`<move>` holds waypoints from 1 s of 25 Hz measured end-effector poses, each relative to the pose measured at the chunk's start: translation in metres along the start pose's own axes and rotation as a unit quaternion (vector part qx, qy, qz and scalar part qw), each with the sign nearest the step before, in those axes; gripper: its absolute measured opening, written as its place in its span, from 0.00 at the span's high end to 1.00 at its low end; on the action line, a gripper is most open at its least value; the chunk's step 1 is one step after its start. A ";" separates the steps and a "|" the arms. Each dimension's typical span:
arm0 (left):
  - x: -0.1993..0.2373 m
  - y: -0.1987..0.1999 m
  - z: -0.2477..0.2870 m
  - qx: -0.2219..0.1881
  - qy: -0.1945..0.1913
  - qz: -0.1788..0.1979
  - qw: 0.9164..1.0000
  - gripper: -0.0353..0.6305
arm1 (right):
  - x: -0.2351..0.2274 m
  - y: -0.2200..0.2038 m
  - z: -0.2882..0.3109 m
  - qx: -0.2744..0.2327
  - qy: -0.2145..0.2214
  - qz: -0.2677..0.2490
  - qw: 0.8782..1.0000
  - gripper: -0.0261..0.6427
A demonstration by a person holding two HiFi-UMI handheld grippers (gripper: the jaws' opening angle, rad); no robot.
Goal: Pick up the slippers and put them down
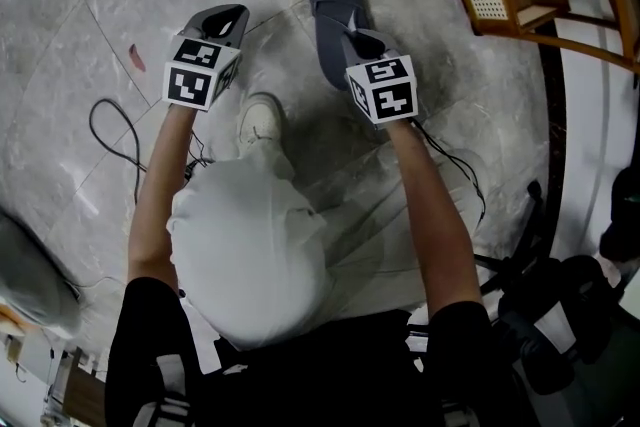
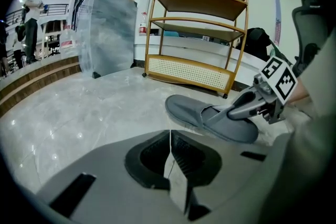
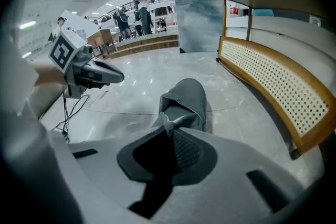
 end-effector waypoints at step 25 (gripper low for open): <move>-0.013 -0.039 0.018 0.045 -0.013 0.007 0.999 0.94 | 0.002 -0.055 0.026 0.043 0.016 0.068 0.997 0.88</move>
Point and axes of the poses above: the fingertips, and each gripper's own axes: z forward along the fingers, x to its left, y out of its top, the point moved 2 cm from there along -z, backward along the fingers, and after that the axes turned 2 degrees about z, right-handed, at the moved point
